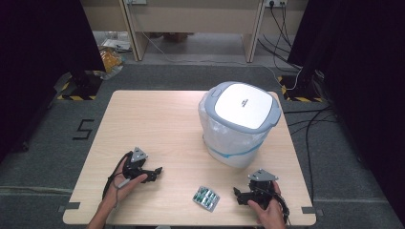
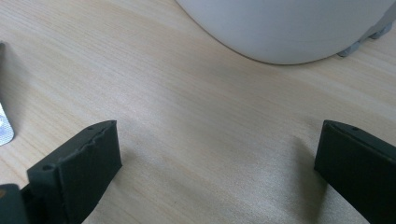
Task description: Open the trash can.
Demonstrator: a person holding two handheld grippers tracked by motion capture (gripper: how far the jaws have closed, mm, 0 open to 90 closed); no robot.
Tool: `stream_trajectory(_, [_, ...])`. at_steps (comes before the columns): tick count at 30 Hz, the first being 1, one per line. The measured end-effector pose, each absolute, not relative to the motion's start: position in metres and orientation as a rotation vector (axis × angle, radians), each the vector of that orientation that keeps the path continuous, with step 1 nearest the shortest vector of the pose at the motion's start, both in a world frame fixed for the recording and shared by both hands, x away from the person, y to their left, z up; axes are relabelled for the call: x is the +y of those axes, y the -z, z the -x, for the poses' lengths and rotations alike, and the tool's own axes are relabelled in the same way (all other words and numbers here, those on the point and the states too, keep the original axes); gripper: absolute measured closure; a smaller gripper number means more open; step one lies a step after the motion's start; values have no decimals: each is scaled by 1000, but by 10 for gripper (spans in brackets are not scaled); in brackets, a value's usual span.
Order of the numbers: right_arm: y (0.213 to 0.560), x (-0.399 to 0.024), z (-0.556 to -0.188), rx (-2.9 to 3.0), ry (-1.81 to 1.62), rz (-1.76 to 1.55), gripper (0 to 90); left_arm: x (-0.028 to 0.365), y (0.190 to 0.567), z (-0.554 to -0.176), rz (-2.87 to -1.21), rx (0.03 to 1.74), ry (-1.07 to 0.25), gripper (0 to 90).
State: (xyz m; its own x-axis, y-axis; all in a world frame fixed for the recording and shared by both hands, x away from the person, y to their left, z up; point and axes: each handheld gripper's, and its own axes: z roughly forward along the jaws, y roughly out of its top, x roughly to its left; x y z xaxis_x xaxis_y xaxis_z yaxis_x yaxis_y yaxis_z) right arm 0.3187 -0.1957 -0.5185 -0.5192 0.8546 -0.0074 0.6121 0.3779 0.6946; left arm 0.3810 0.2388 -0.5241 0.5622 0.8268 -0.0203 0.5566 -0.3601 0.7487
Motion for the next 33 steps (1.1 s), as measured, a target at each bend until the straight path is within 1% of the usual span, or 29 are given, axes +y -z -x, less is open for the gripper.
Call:
stream_trajectory(4, [518,-197,-319,2273,-917,-1272,18,236,523,-383,-2047,1122,-460,152])
stream_trajectory(6, [518,-197,-319,2270,-918,-1282,26,232,522,-385,-2013,1136,-440,152])
stream_trajectory(9, [517,-204,-319,2227,-954,-1303,167,220,520,-389,-1996,1127,-442,152])
stream_trajectory(10, [516,-207,-320,2212,-966,-1318,184,215,520,-391,-1997,1114,-445,152])
stream_trajectory(11, [515,-210,-321,2206,-967,-1345,168,205,518,-399,-2000,1090,-446,152])
stream_trajectory(12, [514,-213,-323,2201,-957,-1358,165,205,518,-399,-2000,1090,-446,153])
stream_trajectory(13, [513,-216,-324,2196,-950,-1366,192,200,517,-404,-1993,1088,-439,153])
stream_trajectory(15, [513,-221,-326,2177,-945,-1380,196,186,514,-420,-1977,1086,-424,155])
stream_trajectory(16, [514,-223,-327,2172,-939,-1379,190,186,514,-420,-1977,1086,-424,155])
stream_trajectory(18, [515,-225,-328,2164,-935,-1372,190,177,511,-432,-1962,1085,-412,155])
stream_trajectory(19, [515,-227,-328,2159,-925,-1366,189,168,509,-444,-1958,1081,-406,155])
stream_trajectory(23, [516,-229,-328,2163,-928,-1351,180,158,508,-463,-1943,1072,-363,158])
stream_trajectory(27, [516,-234,-328,2161,-946,-1356,181,143,507,-487,-1938,1080,-372,161])
stream_trajectory(33, [516,-235,-329,2162,-932,-1354,174,131,503,-504,-1941,1080,-392,163])
